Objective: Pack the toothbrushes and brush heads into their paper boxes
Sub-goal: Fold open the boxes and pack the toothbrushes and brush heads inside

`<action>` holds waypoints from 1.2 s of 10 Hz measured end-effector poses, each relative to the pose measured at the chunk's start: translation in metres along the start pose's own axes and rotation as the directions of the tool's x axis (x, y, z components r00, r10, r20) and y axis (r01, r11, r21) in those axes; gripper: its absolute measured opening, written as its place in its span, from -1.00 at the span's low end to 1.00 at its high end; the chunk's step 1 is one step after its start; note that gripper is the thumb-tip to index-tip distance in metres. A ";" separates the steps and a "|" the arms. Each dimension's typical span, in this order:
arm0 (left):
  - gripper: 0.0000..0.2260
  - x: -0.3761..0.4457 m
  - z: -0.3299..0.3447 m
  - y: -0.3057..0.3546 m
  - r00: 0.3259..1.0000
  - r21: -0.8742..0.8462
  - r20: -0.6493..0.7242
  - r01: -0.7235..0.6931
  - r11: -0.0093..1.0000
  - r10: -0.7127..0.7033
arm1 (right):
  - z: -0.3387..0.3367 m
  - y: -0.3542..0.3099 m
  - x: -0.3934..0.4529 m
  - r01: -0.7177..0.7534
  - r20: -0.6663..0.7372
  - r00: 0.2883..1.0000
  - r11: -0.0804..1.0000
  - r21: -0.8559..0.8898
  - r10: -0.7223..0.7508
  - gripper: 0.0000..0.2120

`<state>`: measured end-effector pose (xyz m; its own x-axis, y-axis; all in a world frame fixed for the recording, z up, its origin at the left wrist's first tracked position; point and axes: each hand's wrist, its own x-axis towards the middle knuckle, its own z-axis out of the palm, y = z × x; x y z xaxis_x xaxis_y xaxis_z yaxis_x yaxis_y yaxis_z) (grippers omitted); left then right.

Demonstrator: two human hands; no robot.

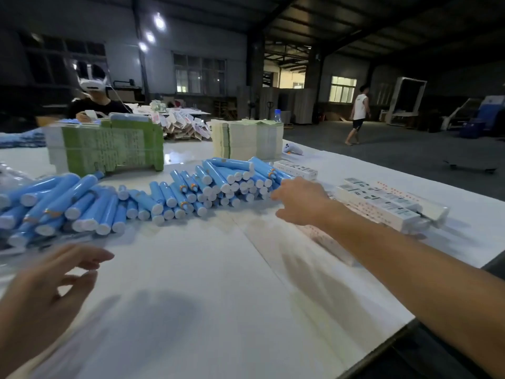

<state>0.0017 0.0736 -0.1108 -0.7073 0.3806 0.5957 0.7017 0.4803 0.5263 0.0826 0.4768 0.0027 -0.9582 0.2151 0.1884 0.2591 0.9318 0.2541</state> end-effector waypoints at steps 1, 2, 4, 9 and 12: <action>-0.51 0.002 -0.008 0.031 0.996 -0.031 0.021 0.082 0.996 -0.081 | -0.030 -0.091 -0.005 0.229 -0.143 0.972 0.894 0.384 -0.188 -0.75; -0.41 0.003 -0.017 0.042 0.988 -0.021 -0.054 0.141 0.990 -0.142 | -0.063 -0.190 -0.008 0.450 -0.357 0.892 0.629 0.634 -0.277 -0.83; -0.76 -0.003 -0.039 0.036 0.867 0.151 -0.262 0.470 0.869 -0.423 | -0.101 -0.332 -0.030 0.614 -0.572 0.777 0.114 0.781 -0.264 -0.85; -0.50 -0.133 -0.245 -0.006 0.368 0.598 -0.551 0.800 -0.047 -0.750 | -0.088 -0.359 -0.039 0.541 -0.606 0.692 -0.274 0.795 -0.392 -0.90; -0.66 -0.208 -0.279 -0.008 0.239 0.588 -0.507 0.798 -0.130 -0.828 | -0.093 -0.360 -0.047 0.539 -0.613 0.681 -0.293 0.790 -0.400 -0.89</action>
<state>0.1670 -0.2297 -0.0691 -0.7064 -0.7077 0.0143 -0.7063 0.7061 0.0505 0.0458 0.1046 -0.0098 -0.6819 -0.4059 0.6085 -0.6882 0.0740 -0.7218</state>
